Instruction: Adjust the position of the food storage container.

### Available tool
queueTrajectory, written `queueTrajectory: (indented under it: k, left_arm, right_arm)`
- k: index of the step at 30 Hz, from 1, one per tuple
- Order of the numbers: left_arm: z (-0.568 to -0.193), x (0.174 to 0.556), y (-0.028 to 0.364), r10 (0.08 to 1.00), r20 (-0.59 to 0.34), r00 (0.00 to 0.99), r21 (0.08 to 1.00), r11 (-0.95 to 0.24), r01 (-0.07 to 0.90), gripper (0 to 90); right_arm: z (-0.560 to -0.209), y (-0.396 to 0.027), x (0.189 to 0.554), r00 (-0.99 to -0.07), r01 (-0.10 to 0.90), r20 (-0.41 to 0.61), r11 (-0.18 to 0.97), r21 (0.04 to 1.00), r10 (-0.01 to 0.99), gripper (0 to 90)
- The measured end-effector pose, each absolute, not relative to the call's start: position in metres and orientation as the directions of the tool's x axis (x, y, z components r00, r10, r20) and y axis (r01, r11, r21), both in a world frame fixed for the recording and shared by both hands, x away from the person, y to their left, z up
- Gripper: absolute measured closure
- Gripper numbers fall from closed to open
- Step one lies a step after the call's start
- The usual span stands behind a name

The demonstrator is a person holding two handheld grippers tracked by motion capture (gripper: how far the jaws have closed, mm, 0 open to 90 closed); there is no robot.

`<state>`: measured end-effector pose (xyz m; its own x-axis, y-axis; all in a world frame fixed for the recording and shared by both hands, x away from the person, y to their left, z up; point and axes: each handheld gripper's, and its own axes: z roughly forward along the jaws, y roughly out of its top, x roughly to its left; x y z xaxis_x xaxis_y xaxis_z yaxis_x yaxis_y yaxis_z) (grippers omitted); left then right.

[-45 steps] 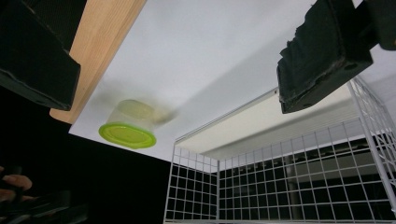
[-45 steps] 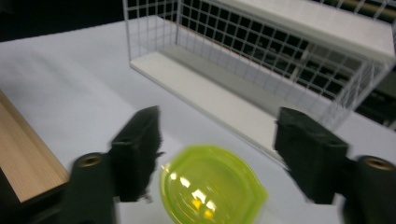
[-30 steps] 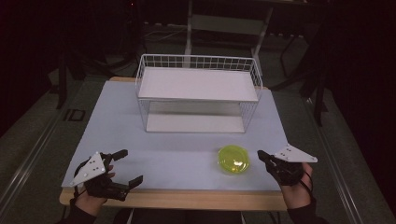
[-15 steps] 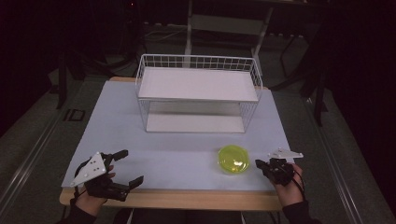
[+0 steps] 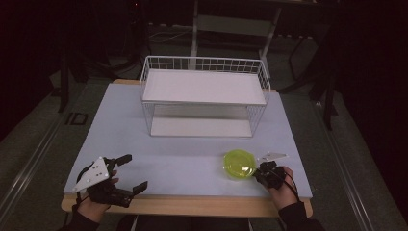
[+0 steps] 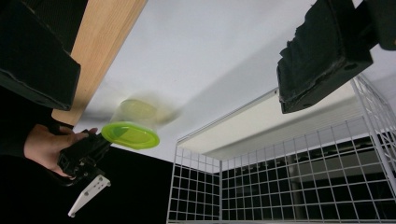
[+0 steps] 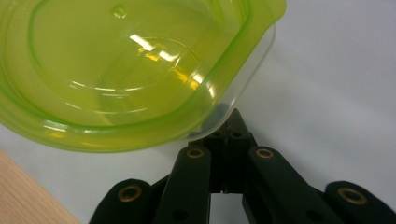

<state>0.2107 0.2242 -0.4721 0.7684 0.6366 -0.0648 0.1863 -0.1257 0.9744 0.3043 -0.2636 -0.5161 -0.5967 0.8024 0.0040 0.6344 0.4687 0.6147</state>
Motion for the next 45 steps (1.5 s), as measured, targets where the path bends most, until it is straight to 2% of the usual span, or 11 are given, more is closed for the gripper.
queueTrajectory:
  k: [13, 27, 45]
  left_arm:
    - [-0.472, 0.21, 0.224, 0.636, -0.063, 0.769, 0.974, -0.129, 0.186, 0.5]
    - [-0.472, 0.21, 0.224, 0.633, -0.059, 0.772, 0.974, -0.133, 0.184, 0.5]
    - [-0.472, 0.21, 0.223, 0.63, -0.058, 0.775, 0.974, -0.136, 0.183, 0.5]
  right_arm:
    - [-0.515, -0.222, 0.312, -0.649, 0.619, 0.058, 0.482, 0.619, 0.759, 90.0]
    - [-0.519, -0.176, 0.322, -0.705, 0.583, 0.057, 0.532, 0.613, 0.707, 90.0]
    - [-0.52, -0.152, 0.327, -0.725, 0.572, 0.068, 0.544, 0.614, 0.685, 90.0]
